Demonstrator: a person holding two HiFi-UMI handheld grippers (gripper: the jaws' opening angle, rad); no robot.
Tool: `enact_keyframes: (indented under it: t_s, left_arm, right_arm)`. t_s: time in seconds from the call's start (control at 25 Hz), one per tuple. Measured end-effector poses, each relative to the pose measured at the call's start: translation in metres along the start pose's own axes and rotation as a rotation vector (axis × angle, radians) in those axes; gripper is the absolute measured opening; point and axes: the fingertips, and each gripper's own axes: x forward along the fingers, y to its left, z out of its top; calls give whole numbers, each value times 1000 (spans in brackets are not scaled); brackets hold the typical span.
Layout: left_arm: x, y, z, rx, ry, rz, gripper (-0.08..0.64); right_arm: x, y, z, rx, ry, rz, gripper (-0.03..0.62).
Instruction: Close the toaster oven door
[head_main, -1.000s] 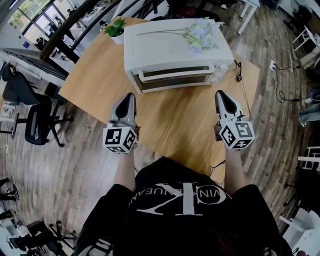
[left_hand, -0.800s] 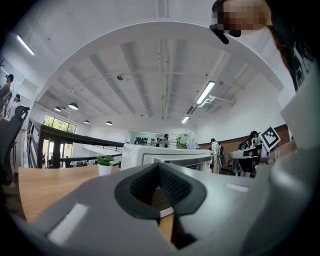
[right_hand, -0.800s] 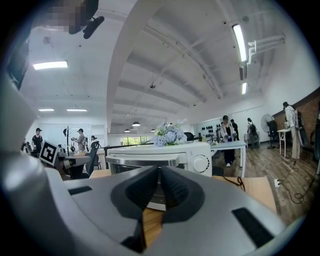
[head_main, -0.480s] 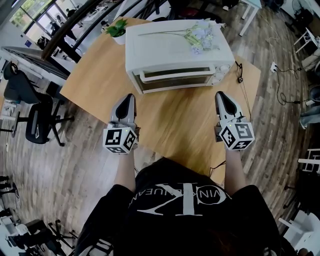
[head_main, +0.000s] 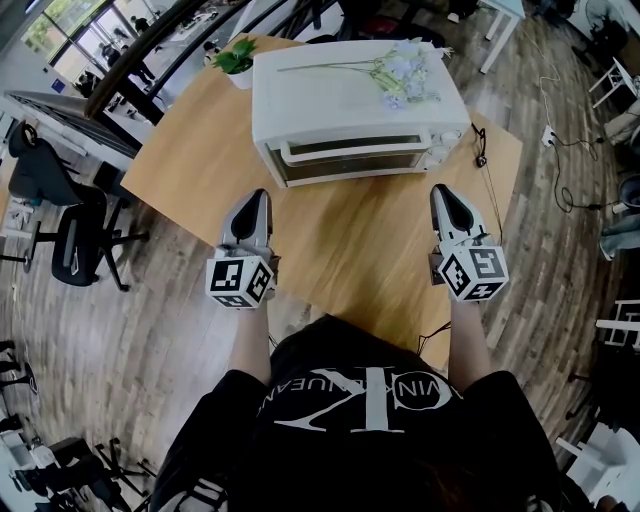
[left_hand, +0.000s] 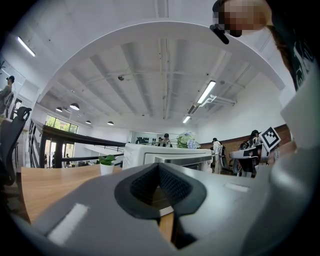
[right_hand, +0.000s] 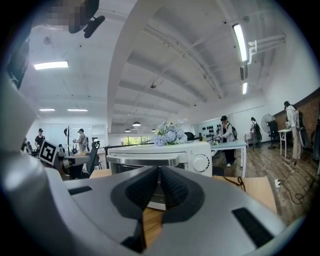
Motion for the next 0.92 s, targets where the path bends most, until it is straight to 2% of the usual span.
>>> enact_keyframes:
  t_s: [0.92]
  left_arm:
    - [-6, 4, -3, 3, 7, 8, 11]
  right_arm:
    - [-1, 6, -5, 2, 5, 4, 28]
